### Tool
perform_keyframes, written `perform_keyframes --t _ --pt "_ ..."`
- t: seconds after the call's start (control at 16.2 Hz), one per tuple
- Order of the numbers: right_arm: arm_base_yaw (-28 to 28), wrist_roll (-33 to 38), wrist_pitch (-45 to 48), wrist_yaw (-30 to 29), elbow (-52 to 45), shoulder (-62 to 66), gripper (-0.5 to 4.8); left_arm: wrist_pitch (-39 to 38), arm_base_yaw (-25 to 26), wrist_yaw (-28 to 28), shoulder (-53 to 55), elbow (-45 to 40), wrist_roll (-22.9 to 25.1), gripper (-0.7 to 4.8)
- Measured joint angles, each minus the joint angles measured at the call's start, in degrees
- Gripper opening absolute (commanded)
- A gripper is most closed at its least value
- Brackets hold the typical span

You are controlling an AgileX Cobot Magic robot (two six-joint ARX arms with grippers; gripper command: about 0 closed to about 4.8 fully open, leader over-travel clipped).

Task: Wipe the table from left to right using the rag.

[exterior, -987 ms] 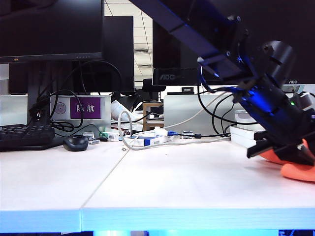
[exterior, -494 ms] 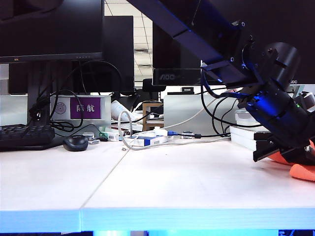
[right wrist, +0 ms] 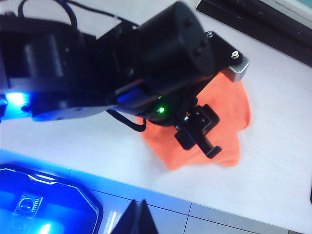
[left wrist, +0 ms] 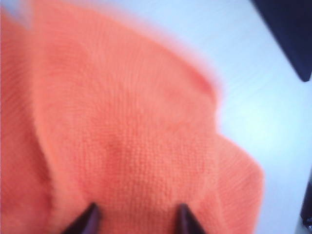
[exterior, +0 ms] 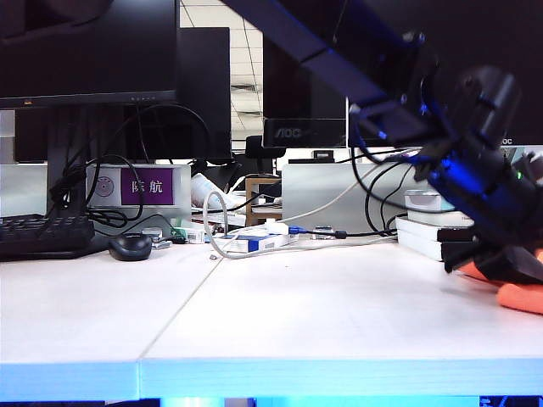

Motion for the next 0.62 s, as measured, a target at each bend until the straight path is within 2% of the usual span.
perform_keyframes --t 0.31,0.43,0.56,0.62 --pt "0.0 0.0 0.0 3.17 0.0 0.02 -0.04 -6.51 0.96 1.86 0.74 7.58 1.01 2.0" --pt "0.0 0.0 0.0 3.87 0.0 -0.09 -0.04 -10.23 0.94 3.48 0.68 11.34 1.55 3.22" --pt "0.0 0.0 0.0 4.28 0.0 -0.61 -0.04 -12.7 0.98 3.74 0.68 14.05 2.49 3.79" --pt "0.0 -0.02 0.02 5.22 0.0 -1.33 -0.04 -13.94 1.01 4.15 0.68 15.47 2.84 3.91"
